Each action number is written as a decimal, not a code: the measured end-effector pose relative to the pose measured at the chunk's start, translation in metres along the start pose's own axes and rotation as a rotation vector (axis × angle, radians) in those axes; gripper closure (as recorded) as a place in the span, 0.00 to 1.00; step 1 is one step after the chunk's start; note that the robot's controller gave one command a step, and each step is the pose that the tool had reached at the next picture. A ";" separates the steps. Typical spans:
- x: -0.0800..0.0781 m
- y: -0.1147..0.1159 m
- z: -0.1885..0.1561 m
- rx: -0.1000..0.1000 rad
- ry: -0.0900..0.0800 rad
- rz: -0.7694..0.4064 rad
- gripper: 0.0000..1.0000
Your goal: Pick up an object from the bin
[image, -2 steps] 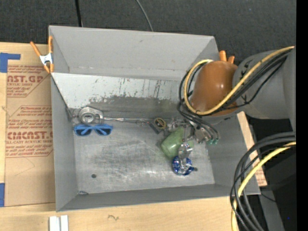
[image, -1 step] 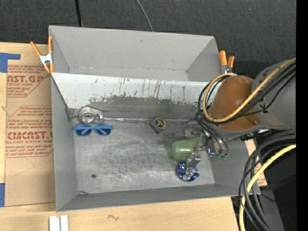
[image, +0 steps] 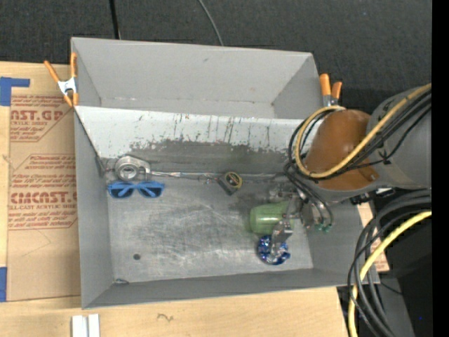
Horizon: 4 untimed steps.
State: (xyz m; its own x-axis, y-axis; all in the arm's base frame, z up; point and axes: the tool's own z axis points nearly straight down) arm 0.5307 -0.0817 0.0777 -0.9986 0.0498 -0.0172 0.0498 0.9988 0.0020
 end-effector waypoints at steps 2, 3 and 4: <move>-0.005 0.002 -0.105 0.003 0.008 -0.002 1.00; -0.006 0.002 -0.105 0.002 0.015 -0.002 1.00; -0.006 0.003 -0.107 0.001 0.016 -0.003 1.00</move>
Offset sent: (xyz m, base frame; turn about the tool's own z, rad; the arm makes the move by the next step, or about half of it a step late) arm 0.0000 -0.0002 0.0142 0.0000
